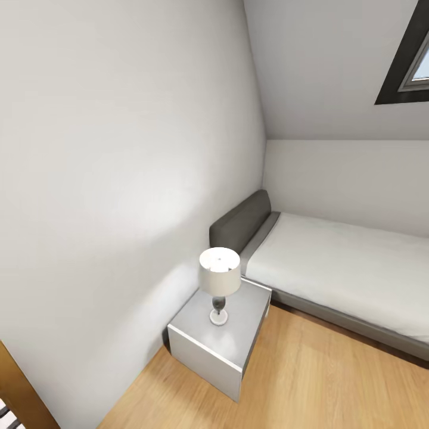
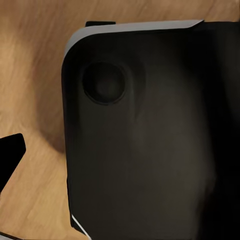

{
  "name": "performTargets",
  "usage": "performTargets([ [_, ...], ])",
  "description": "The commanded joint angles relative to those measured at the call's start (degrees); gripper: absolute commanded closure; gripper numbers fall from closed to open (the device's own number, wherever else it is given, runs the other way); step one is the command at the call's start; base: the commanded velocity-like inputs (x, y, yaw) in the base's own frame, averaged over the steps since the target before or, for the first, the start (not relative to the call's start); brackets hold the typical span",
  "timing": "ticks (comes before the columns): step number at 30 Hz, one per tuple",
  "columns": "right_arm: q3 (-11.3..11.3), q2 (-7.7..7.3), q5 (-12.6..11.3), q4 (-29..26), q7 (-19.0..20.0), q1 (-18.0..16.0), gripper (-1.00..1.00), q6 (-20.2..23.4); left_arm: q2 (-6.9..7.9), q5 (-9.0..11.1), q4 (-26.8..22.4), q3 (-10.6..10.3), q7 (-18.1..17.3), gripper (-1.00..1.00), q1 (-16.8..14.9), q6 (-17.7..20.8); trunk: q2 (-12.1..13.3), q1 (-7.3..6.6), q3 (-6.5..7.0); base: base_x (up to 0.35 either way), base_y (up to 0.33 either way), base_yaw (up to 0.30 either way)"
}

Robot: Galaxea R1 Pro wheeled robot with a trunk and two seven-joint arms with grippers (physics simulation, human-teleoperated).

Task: Attach the digital camera to the camera tripod in the bedroom.

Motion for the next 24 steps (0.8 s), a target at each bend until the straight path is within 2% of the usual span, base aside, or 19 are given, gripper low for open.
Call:
performTargets([
  [1,0.03,0.01,0.17,0.01,-0.02,-0.03,-1.0,-0.01,-0.01,-0.02,-0.07,0.07,-0.01,-1.0,0.02,-0.31,-0.02,0.0,-0.05,0.0,0.0,0.0],
  [15,0.0,0.03,0.07,0.01,-0.25,-0.03,-1.0,-0.09,0.02,0.05,-0.08,0.07,-0.01,-1.0,0.03,-0.44,-0.02,0.0,-0.05,0.0,0.0,0.0],
  [24,-0.15,-0.1,-0.21,0.01,-0.29,-0.03,-1.0,-1.84,0.09,0.96,-0.08,0.07,-0.01,-1.0,0.02,-0.53,-0.02,0.0,0.14,0.0,0.0,-0.172],
])
